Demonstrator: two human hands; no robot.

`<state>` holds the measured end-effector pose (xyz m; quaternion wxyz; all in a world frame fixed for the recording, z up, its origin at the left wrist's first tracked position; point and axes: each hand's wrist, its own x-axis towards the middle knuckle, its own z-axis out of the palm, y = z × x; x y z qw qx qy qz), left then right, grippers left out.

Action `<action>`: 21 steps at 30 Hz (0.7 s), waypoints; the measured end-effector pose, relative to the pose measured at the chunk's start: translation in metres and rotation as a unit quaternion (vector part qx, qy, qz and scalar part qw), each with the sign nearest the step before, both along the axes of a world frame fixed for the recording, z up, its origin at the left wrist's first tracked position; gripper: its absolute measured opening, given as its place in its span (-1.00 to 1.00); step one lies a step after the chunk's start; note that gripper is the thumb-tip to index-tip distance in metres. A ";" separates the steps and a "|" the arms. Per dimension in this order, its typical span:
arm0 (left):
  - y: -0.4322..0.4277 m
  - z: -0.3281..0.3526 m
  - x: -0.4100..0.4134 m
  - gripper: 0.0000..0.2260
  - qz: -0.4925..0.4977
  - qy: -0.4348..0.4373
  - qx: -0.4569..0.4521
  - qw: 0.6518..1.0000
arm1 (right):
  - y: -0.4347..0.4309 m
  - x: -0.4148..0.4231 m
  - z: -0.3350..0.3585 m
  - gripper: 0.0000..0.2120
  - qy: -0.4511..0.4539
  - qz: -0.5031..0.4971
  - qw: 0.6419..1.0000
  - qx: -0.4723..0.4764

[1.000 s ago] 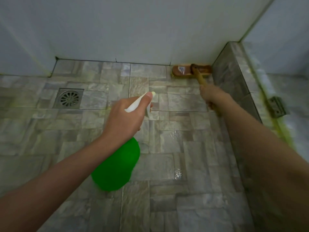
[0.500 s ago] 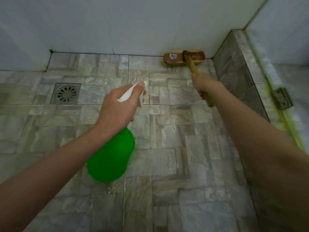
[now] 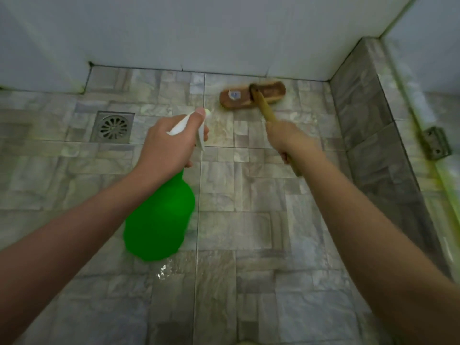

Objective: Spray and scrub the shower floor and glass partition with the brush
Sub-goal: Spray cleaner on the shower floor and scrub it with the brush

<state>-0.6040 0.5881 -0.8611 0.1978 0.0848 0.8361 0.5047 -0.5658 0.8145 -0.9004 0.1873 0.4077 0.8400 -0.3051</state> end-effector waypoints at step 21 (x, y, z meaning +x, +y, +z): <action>-0.122 0.026 0.041 -0.68 0.030 0.000 0.031 0.999 | -0.100 -0.008 -0.005 -0.51 -0.015 0.187 0.977 0.099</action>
